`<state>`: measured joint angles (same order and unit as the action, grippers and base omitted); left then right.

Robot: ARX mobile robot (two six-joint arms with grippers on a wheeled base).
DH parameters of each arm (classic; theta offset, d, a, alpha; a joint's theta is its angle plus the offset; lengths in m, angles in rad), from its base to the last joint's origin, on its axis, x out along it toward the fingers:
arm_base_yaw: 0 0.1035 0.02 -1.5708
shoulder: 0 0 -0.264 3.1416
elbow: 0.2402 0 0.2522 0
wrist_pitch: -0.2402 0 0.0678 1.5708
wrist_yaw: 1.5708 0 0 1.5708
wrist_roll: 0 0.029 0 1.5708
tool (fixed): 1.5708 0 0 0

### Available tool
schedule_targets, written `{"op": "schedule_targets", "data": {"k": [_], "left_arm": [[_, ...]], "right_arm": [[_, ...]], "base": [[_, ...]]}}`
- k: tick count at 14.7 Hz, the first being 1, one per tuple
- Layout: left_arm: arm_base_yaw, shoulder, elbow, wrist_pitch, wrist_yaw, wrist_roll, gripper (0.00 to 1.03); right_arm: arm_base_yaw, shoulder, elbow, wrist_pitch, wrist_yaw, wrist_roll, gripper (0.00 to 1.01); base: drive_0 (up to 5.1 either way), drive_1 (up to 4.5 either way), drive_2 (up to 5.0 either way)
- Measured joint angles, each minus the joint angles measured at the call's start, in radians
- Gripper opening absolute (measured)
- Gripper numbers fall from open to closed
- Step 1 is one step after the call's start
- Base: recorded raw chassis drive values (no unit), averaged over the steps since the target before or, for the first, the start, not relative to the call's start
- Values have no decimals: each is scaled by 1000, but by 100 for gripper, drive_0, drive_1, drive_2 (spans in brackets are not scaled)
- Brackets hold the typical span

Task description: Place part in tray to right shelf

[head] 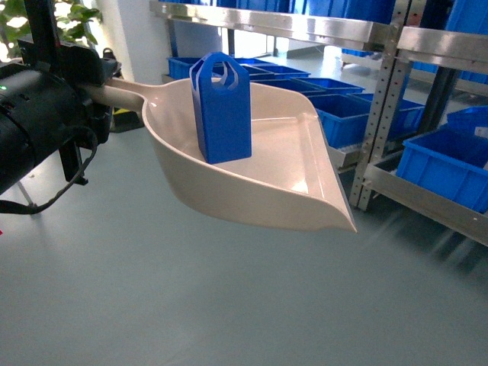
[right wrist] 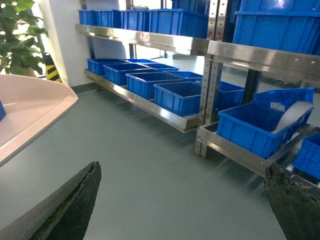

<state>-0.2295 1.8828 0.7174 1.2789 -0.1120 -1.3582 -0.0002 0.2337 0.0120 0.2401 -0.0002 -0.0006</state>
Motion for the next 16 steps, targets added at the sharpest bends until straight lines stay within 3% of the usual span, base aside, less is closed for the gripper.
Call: {"op": "schedule_targets", "data": {"k": [16], "left_arm": [[-1, 0, 0, 0, 1, 0, 12]], "right_arm": [[0, 0, 0, 0, 0, 0, 98]], "base": [[-158, -158, -158]]}}
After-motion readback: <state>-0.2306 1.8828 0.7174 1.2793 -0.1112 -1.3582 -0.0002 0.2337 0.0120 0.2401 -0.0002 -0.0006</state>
